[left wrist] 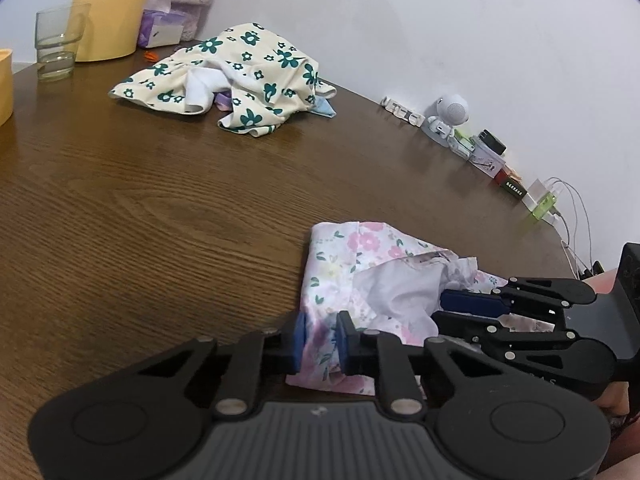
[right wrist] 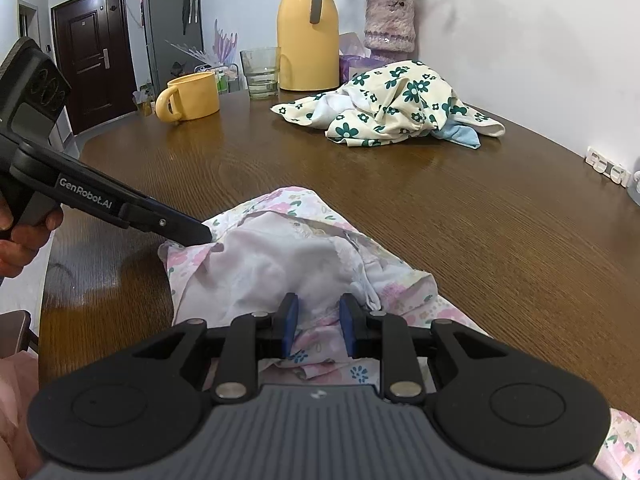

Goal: Fold clothes

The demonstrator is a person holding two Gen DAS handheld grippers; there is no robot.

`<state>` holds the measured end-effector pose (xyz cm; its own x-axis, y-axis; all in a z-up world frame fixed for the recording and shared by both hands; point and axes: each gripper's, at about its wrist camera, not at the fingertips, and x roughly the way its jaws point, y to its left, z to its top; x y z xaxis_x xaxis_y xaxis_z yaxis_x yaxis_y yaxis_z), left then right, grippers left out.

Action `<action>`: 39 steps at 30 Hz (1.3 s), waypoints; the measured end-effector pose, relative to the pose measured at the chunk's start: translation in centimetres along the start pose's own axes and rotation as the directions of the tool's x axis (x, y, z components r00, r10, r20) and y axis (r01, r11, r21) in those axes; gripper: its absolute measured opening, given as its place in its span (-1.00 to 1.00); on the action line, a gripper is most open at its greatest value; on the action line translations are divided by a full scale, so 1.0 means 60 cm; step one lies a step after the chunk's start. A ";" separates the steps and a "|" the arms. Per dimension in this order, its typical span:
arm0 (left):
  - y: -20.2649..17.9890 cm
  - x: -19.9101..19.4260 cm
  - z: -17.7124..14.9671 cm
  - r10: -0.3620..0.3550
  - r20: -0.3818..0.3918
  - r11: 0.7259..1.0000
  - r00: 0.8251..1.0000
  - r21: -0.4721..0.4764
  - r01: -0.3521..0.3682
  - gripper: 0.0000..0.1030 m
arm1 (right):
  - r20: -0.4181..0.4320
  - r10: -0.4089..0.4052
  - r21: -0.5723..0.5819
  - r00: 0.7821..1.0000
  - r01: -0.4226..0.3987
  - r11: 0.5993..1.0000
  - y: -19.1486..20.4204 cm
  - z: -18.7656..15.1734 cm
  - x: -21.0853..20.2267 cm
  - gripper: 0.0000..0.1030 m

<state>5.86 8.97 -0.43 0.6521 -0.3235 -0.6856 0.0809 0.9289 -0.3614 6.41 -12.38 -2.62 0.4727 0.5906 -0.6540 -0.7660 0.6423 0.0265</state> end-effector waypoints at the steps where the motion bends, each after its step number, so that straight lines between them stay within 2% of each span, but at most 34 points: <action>1: -0.002 0.002 0.000 0.005 0.000 1.000 1.000 0.004 -0.005 -0.78 | 0.001 -0.001 0.000 1.000 0.001 1.000 0.000 0.000 0.000 -0.56; 3: -0.008 0.001 0.000 0.019 0.008 1.000 1.000 0.024 -0.020 -0.95 | 0.003 -0.001 0.003 1.000 0.001 1.000 0.001 -0.001 0.000 -0.56; 9: -0.038 -0.016 0.003 0.065 0.068 0.986 0.996 0.149 -0.075 -0.98 | -0.004 0.009 0.021 1.000 -0.009 1.000 -0.003 0.004 -0.003 -0.53; 11: -0.046 -0.019 0.004 0.072 0.079 0.979 0.994 0.183 -0.086 -0.98 | 0.014 0.030 0.047 0.999 -0.031 0.998 -0.006 0.011 -0.018 -0.45; 14: -0.058 -0.023 0.004 0.082 0.097 0.967 0.992 0.233 -0.103 -0.98 | 0.087 0.067 0.006 0.994 -0.067 0.998 0.011 0.026 -0.060 -0.27; 16: -0.066 -0.026 0.004 0.088 0.108 0.957 0.990 0.266 -0.114 -0.98 | 0.109 0.109 -0.068 0.988 -0.101 0.992 0.038 0.036 -0.076 -0.20; 19: -0.074 -0.030 0.007 0.088 0.117 0.948 0.989 0.295 -0.119 -0.98 | 0.059 0.167 -0.200 0.984 -0.153 0.968 0.088 0.043 -0.060 -0.20; 22: -0.078 -0.030 0.012 0.074 0.115 0.945 0.991 0.309 -0.107 -0.98 | 0.004 0.146 -0.274 0.989 -0.139 0.952 0.114 0.047 -0.025 -0.19; 27: -0.082 -0.029 0.022 0.048 0.105 0.939 0.993 0.335 -0.081 -0.98 | -0.060 0.102 -0.323 0.993 -0.116 0.939 0.134 0.051 0.019 -0.21; 30: -0.084 -0.028 0.023 0.031 0.100 0.936 0.994 0.345 -0.064 -0.98 | -0.082 0.073 -0.312 0.994 -0.095 0.945 0.136 0.048 0.034 -0.27; 35: -0.084 -0.023 0.024 0.010 0.090 0.936 0.996 0.351 -0.042 -0.98 | -0.103 0.061 -0.274 0.993 -0.087 0.958 0.130 0.039 0.044 -0.58; 38: -0.076 -0.025 0.025 -0.011 0.085 0.950 0.996 0.313 -0.016 -0.93 | -0.106 0.071 -0.233 0.992 -0.094 0.968 0.121 0.039 0.045 -0.68; 39: -0.070 -0.027 0.027 -0.021 0.083 0.959 0.996 0.282 -0.004 -0.84 | -0.103 0.072 -0.219 0.992 -0.093 0.971 0.119 0.039 0.045 -0.70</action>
<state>5.67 5.91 3.21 0.7107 -0.3267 -0.6230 0.2880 0.9431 -0.1659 3.24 -5.06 -2.44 0.3688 0.5816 -0.7251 -0.8835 0.4616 -0.0791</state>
